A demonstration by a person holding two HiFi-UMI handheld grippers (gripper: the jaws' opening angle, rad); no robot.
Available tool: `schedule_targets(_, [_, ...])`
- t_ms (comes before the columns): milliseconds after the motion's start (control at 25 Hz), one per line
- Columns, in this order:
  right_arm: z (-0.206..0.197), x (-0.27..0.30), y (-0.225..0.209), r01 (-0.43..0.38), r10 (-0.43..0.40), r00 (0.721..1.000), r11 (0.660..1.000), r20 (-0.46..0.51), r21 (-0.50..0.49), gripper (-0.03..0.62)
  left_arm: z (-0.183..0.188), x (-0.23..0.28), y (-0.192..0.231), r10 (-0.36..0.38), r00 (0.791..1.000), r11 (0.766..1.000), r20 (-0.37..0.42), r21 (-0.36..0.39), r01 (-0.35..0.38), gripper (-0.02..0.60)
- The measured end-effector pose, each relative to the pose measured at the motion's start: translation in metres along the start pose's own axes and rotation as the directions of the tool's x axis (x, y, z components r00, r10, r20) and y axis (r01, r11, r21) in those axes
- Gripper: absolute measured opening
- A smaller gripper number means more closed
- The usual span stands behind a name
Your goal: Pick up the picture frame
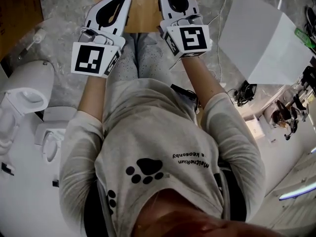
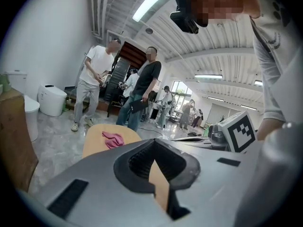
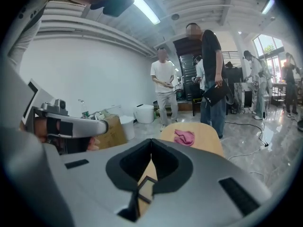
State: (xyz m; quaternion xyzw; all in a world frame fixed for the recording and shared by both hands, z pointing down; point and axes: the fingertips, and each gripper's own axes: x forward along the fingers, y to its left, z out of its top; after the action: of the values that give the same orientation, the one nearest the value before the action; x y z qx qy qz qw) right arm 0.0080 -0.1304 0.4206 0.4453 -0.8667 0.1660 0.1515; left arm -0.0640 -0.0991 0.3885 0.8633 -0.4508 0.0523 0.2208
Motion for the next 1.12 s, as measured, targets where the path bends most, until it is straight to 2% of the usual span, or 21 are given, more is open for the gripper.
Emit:
schedule_targets(600, [-0.073, 0.031, -0.015, -0.009, 0.012, 0.996, 0.999, -0.087, 0.041, 0.009, -0.063, 0.036, 0.018, -0.009, 0.998, 1.0, -0.066, -0.025, 0.007, 0.008])
schedule_targets(880, [-0.097, 0.049, -0.021, -0.003, 0.011, 0.993, 0.998, -0.12, 0.066, 0.009, -0.091, 0.047, 0.037, 0.008, 0.992, 1.0, -0.127, 0.023, -0.005, 0.008])
schedule_targets(1120, [-0.123, 0.06, -0.026, 0.004, 0.006, 0.988, 0.998, -0.156, 0.064, 0.009, -0.106, 0.06, 0.046, 0.006, 0.989, 1.0, -0.151, 0.014, -0.004, 0.008])
